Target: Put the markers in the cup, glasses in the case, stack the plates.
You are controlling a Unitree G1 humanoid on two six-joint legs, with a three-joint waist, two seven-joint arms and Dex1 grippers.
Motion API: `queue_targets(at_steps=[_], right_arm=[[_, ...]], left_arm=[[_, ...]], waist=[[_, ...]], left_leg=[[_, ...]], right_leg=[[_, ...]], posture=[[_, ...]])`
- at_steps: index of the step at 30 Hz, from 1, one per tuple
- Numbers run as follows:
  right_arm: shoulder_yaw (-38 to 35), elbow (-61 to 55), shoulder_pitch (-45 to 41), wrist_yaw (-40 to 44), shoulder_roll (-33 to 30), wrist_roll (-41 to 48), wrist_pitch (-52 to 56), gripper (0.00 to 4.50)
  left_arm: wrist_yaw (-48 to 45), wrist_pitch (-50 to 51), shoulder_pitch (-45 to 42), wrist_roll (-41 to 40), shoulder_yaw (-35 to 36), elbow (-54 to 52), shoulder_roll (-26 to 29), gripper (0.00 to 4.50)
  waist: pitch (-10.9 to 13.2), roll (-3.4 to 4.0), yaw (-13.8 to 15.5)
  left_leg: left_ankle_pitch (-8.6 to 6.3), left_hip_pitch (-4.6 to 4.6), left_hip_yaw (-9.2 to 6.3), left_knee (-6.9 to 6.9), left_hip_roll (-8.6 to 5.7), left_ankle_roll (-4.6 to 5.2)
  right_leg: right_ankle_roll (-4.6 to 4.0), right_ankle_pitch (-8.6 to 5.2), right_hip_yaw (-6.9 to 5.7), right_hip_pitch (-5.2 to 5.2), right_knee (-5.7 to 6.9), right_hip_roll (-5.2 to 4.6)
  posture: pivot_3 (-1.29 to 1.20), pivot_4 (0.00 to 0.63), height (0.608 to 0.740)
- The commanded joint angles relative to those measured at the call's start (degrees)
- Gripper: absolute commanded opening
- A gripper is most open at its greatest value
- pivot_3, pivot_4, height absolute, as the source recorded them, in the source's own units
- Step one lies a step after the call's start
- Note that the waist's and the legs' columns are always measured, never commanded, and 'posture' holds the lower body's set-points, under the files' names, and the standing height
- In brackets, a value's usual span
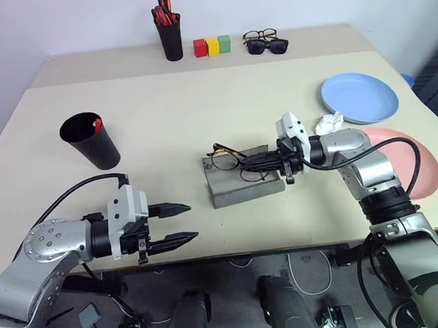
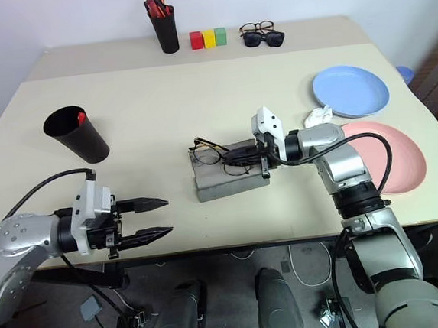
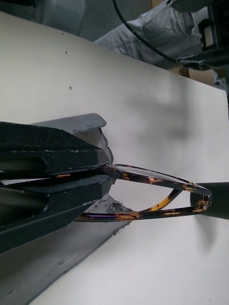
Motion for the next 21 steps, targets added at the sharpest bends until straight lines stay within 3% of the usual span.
queue_targets(at_steps=[1, 12, 15, 21], right_arm=[[-0.07, 1.05, -1.57, 0.29, 0.82, -0.53, -2.93, 0.01], [1.48, 5.15, -1.06, 2.24, -0.64, -4.22, -7.84, 0.01], [2.24, 6.98, -0.75, 2.45, -1.75, -6.29, -9.89, 1.04], [1.08, 7.31, 0.25, 2.51, -4.24, -7.13, -10.73, 3.95]], left_arm=[[0.7, -0.63, 0.4, -0.95, 2.08, -2.72, 0.27, 2.57], [1.84, -0.52, 0.61, -1.21, 2.48, -2.91, 0.03, 2.57], [2.2, -0.38, 0.34, -1.46, 2.66, -2.75, -0.17, 2.57], [4.61, 1.79, -2.04, -4.49, 4.27, -1.67, -0.86, 2.57]], waist=[[0.0, 0.0, -0.01], [0.0, 0.0, -0.02], [0.0, 0.0, -0.02], [0.0, 0.0, 0.01]], left_leg=[[0.0, 0.0, 0.0, 0.0, 0.0, 0.0], [0.0, 0.0, 0.0, -0.01, 0.0, 0.0], [0.0, 0.0, 0.0, -0.01, 0.0, 0.0], [0.0, 0.0, 0.0, -0.01, 0.0, 0.0]], right_leg=[[0.0, 0.0, 0.0, 0.0, 0.0, 0.0], [0.0, 0.0, 0.0, 0.0, 0.0, 0.0], [0.0, 0.0, 0.0, 0.0, 0.0, 0.0], [0.0, 0.0, 0.0, 0.0, 0.0, 0.0]], posture=[[0.0, 0.15, 0.74], [0.0, 0.15, 0.74], [0.0, 0.15, 0.74], [0.0, 0.15, 0.74]])
